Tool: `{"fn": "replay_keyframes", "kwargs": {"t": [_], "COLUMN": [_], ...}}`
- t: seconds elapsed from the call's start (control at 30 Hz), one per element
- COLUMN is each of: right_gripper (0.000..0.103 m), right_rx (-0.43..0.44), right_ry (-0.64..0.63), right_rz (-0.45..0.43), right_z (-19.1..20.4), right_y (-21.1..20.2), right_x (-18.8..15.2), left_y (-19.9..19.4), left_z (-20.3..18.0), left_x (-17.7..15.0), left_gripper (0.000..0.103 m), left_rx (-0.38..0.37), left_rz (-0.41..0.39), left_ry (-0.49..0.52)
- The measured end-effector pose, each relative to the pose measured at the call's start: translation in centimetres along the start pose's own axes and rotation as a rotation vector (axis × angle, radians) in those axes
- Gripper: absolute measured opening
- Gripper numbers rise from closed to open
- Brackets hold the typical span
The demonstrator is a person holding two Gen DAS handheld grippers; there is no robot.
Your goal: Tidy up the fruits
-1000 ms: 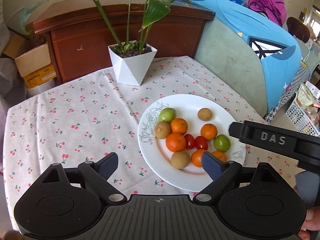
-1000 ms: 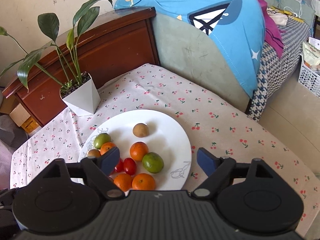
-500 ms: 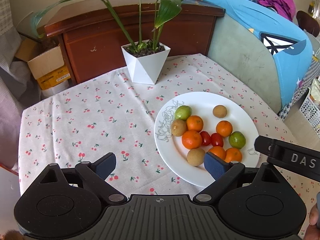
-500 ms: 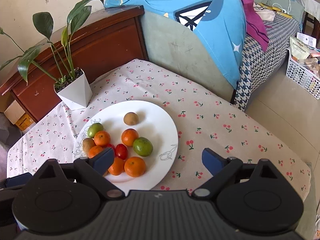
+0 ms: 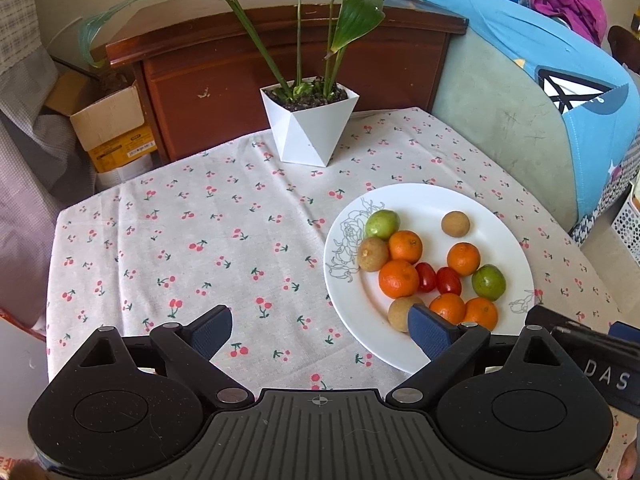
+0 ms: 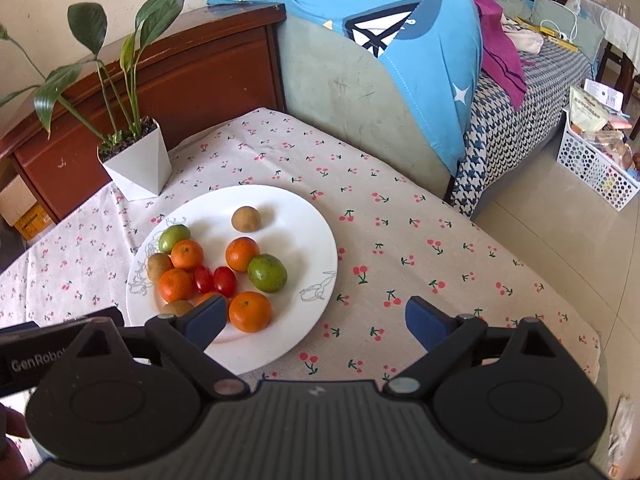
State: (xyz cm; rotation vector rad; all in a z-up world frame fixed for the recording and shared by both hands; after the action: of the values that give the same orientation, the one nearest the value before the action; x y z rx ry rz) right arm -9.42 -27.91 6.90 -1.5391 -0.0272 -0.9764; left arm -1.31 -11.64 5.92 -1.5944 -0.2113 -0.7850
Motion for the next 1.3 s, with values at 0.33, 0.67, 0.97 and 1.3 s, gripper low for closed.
{"fn": "replay_keyframes", "kwargs": {"t": [0.33,0.67,0.97,1.3], "right_gripper": [0.098,0.098,0.098,0.098], "right_rx": [-0.027,-0.041,-0.036,-0.028], "right_ry": [-0.03,-0.039,-0.032,-0.026], "right_rz": [0.017,0.028,0.04,0.062], "right_z": [0.5,0.8,0.9,0.9], "right_y": [0.6,1.3,1.8,2.6], "right_x": [-0.5,-0.7,-0.8,-1.0], "left_y": [0.5,1.1,1.5,2.1], "left_z": [0.1,0.1,0.1,0.0], "left_x": [0.0,-0.1,-0.1,-0.1], "left_gripper": [0.096,0.096,0.096,0.096], "left_rx": [0.035,0.074,0.088,0.103], "left_rz": [0.005,0.023,0.031,0.045], "left_ry": [-0.003,0.014,0.019,0.023]}}
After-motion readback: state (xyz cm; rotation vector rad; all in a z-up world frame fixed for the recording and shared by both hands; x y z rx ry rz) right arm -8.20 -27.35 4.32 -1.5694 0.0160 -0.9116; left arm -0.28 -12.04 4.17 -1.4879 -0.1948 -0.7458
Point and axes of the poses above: each gripper's, at about its wrist camera, not at the fingertips, and y roughly the way its jaws point, z to its left, x to its top, the point moved 1 cm from there along y, roughly the way its jaws point, and after that the axes turned 6 degrees about y, right-handed, at the moved point
